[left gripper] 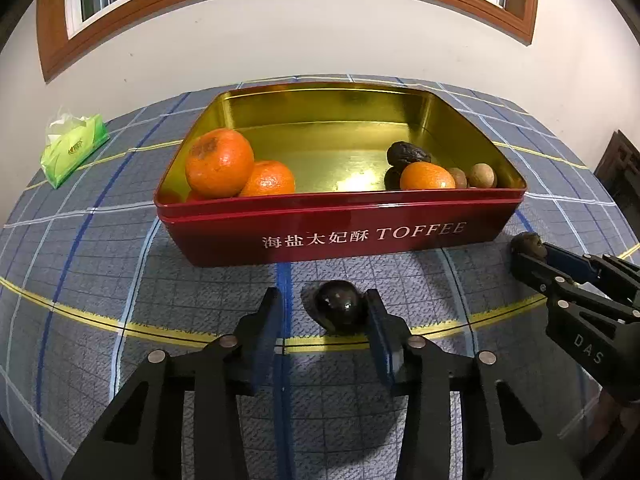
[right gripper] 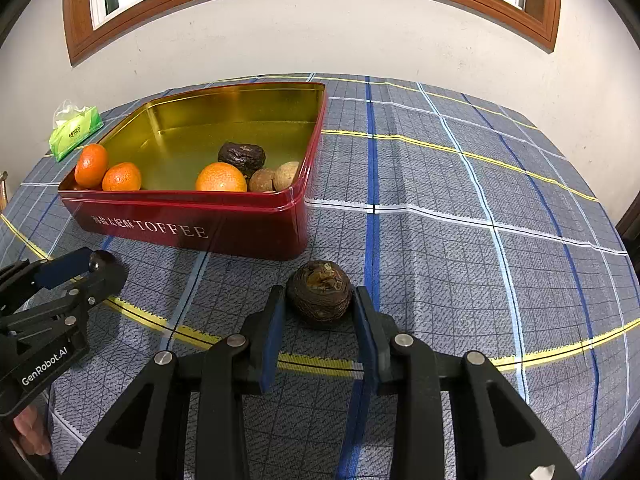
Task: Organize fruits
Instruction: 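Grasp a dark wrinkled fruit with the right tool while left tool grasps the black fruit, then lift both held dark fruits and carry them over the red tin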
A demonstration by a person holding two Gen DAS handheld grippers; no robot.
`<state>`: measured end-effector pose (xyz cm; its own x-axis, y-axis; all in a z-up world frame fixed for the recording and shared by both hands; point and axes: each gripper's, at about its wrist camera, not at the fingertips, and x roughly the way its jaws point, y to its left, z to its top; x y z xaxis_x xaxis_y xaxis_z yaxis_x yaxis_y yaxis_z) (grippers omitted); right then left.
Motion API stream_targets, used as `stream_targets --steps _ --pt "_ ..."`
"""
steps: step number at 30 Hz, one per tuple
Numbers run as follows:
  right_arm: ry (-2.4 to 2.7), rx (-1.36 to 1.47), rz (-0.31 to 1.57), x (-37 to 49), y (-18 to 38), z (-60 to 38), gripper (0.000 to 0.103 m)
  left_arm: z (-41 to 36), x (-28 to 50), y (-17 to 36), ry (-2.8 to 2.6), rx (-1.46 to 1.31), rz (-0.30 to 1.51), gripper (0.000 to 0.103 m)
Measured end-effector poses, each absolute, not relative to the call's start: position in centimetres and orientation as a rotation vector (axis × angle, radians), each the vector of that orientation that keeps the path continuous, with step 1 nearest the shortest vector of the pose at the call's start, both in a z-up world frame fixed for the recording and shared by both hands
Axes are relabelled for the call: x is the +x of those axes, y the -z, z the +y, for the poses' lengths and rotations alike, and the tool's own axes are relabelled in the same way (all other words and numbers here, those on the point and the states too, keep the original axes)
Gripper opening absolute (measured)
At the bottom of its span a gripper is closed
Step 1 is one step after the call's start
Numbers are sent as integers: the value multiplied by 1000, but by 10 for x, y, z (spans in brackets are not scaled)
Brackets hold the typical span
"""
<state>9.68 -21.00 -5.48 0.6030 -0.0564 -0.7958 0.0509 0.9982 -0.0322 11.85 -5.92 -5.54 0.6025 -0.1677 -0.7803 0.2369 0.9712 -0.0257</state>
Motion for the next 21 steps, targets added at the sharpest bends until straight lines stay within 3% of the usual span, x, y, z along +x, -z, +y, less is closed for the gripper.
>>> stream_targets --steps 5,13,21 --pt "62 -6 921 97 55 -211 31 -60 118 55 238 88 891 32" --pt "62 -6 921 97 55 -211 31 -60 116 54 237 92 888 26" --pt "62 -6 921 97 55 -211 31 -61 116 55 226 85 887 26"
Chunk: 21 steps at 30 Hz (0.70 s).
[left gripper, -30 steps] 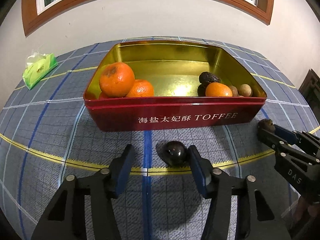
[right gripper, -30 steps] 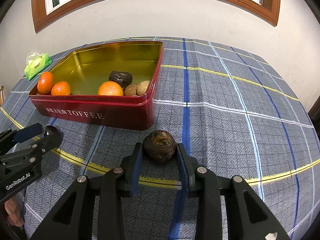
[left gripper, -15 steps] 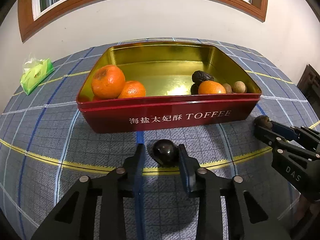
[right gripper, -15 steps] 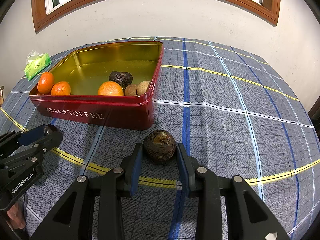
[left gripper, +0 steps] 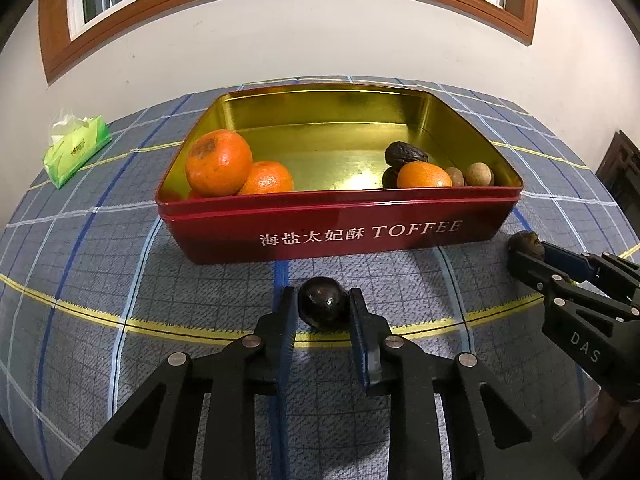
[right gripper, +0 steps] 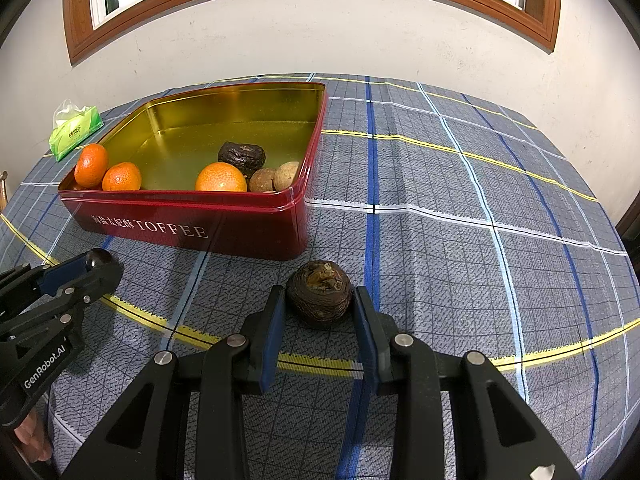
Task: Organize fruits
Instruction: 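Lift both held dark fruits and carry them over the red tin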
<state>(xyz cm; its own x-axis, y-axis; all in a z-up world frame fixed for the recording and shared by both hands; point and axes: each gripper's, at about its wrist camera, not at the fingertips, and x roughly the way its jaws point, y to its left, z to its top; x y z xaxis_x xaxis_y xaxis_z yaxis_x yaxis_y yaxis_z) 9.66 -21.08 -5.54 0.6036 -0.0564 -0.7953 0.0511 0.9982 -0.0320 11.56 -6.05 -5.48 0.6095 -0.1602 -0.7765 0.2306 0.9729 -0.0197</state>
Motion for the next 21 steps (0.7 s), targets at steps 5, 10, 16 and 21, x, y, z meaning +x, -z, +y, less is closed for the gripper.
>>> stream_targets --steps 5,10,16,21 --pt "62 -6 921 97 55 -211 31 -60 115 55 208 71 887 26" --pt "62 -7 921 96 55 -211 31 -54 116 55 186 44 888 26" --pt "62 -6 920 96 54 -211 31 -51 116 55 174 35 889 26" --pt "62 -7 919 97 54 -212 31 -48 115 55 162 27 880 26"
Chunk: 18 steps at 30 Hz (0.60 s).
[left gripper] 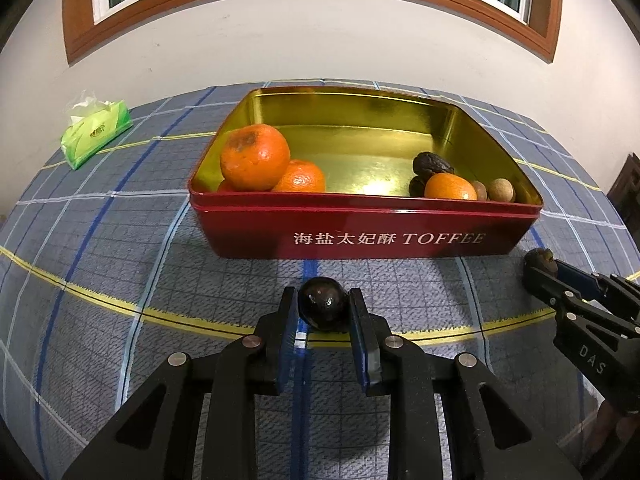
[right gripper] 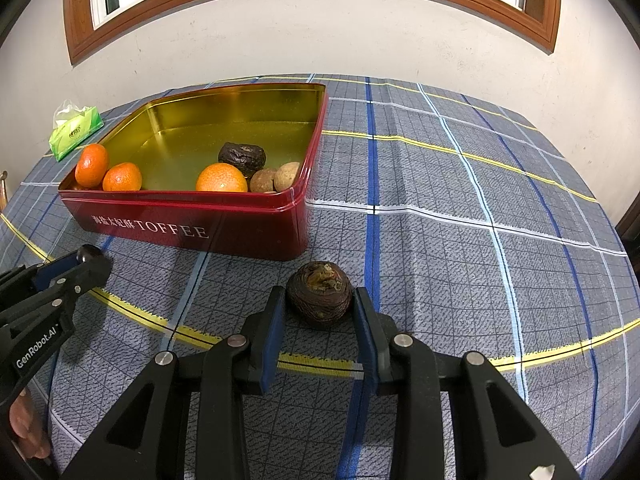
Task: Organize fruits
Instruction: 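Lift both held dark fruits and carry them over the red tin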
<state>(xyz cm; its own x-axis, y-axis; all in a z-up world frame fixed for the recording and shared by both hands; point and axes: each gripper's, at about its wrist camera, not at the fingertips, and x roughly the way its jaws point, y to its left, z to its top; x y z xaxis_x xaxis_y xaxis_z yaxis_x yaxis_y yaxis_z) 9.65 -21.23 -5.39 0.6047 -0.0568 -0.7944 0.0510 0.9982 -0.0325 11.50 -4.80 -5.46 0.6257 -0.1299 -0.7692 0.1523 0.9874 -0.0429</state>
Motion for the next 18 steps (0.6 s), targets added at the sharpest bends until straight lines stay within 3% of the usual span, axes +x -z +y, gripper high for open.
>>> stream_targets --steps 18 --pt "45 -12 885 88 34 -212 31 -38 111 50 145 1 849 26"
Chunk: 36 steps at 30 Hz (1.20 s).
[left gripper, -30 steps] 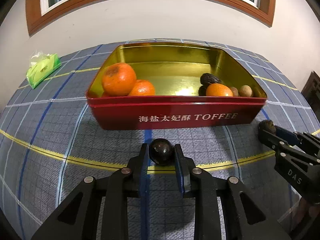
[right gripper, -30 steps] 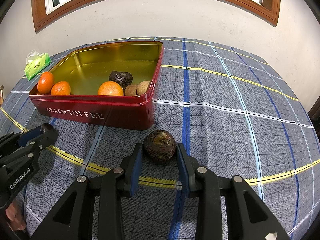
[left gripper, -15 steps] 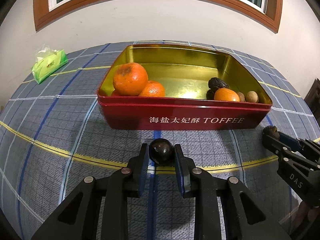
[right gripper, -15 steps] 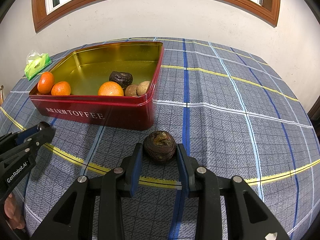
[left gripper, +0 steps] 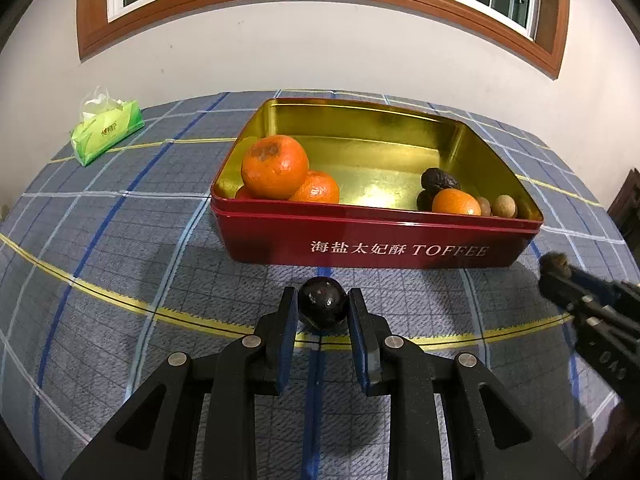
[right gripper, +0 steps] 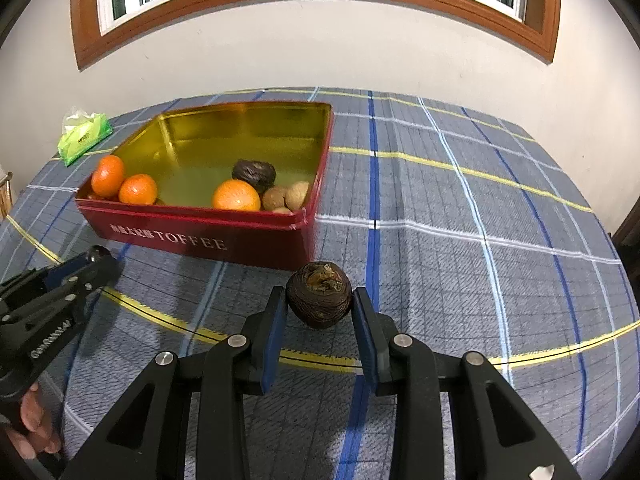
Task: Organize fruits
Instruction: 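Lift both held dark fruits and carry them over the red tin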
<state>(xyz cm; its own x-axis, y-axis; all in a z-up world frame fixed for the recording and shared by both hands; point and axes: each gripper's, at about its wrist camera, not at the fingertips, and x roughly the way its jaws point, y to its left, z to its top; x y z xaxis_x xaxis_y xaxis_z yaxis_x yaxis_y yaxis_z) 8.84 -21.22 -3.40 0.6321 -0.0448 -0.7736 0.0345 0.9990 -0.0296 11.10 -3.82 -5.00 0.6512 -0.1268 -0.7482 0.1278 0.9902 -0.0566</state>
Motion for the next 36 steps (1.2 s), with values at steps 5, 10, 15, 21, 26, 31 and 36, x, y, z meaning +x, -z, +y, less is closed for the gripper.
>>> stream_targets --steps 5,10,15,21,26,31,36 --pt "29 1 865 86 18 -211 31 -32 109 42 154 -14 848 26" --pt "13 3 844 93 5 -208 31 -23 112 30 153 -20 834 26" --pt "-10 -3 836 102 -4 -200 31 -16 123 13 171 -35 819 26" --pt "-27 -5 834 115 -9 -195 31 -19 135 -2 189 -17 794 26" --pt "-39 -20 842 125 -8 -190 31 -21 148 -4 198 -24 804 26" --pt "-54 -36 858 134 -2 -184 31 -27 158 -3 208 -16 814 26" --pt "-63 -47 879 147 2 -181 31 -38 169 0 217 12 828 26"
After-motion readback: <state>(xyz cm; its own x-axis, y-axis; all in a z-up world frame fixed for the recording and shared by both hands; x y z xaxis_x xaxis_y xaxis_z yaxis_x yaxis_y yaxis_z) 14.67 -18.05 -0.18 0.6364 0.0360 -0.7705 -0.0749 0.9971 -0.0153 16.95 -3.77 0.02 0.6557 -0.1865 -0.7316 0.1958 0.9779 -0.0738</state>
